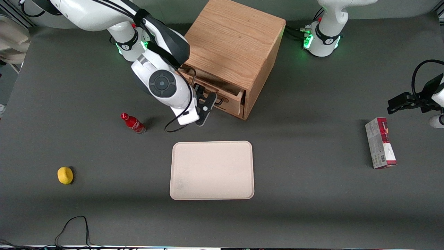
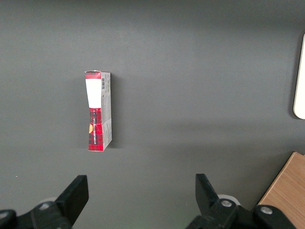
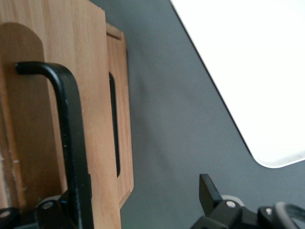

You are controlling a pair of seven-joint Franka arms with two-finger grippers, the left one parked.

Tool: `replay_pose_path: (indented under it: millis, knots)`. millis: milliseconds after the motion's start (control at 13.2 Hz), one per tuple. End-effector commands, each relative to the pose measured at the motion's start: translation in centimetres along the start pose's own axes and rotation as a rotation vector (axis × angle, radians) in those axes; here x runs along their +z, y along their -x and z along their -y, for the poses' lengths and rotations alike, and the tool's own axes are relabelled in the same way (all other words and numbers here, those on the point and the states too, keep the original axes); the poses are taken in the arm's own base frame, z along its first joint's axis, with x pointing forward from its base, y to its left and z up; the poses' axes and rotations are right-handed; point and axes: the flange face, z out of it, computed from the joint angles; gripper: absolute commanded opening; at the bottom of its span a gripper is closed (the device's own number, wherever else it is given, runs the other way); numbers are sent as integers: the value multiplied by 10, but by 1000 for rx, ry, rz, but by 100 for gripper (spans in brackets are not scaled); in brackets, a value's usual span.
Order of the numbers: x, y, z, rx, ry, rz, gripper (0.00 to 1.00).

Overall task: Open upper drawer
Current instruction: 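Pull the handle outward with the right gripper, sliding the drawer open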

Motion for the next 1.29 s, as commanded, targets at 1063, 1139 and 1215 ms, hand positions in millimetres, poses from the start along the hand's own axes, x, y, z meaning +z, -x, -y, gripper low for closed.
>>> replay_pose_path:
  millis: [1063, 1139, 1215]
  knots:
    - [-66, 21, -148, 87, 117, -137, 100]
    - [-70, 21, -151, 93, 123, -145, 100]
    - [-73, 22, -154, 97, 126, -151, 100]
